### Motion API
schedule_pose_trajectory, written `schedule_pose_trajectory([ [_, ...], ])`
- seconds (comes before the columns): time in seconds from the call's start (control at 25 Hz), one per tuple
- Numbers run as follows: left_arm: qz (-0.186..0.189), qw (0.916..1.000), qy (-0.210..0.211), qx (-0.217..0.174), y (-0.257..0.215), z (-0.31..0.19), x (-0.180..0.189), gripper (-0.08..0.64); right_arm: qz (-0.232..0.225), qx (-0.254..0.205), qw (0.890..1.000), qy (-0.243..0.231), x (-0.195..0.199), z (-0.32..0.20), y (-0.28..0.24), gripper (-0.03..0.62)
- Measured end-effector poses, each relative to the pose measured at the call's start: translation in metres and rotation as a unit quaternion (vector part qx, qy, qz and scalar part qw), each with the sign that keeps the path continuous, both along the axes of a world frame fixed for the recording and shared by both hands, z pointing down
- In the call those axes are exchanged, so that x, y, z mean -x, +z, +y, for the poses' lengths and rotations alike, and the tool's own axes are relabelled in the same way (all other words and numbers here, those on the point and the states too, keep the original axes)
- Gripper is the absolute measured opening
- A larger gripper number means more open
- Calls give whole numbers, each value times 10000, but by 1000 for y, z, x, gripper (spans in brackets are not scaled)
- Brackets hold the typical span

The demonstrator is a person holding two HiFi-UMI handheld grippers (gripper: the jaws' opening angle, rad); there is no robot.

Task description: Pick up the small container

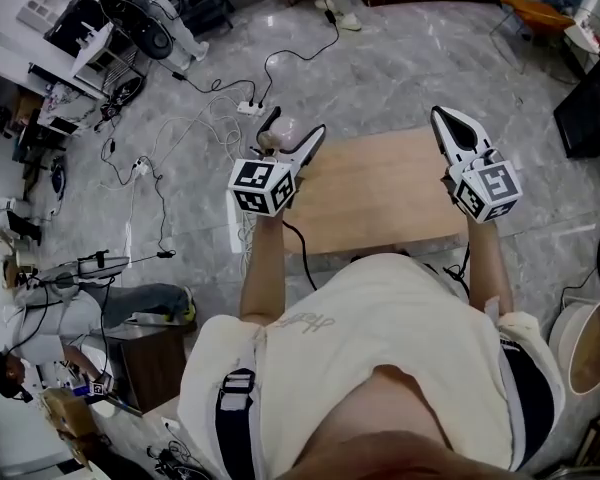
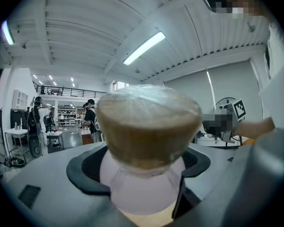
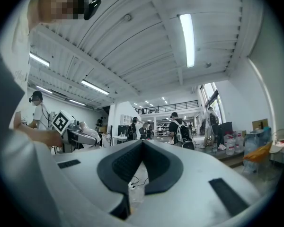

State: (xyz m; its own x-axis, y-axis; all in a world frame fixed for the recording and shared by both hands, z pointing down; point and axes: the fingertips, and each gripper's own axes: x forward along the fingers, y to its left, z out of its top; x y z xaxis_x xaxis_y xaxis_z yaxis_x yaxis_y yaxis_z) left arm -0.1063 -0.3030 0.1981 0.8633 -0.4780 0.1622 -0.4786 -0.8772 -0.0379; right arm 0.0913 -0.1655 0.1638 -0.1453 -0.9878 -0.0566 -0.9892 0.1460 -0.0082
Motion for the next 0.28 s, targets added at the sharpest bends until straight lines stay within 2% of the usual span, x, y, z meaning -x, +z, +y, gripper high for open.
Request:
schedule_pose_trajectory([
  [0.28, 6, 10000, -31, 2, 2, -7, 11, 416, -11, 3, 10000, -30, 10, -9, 2, -2],
])
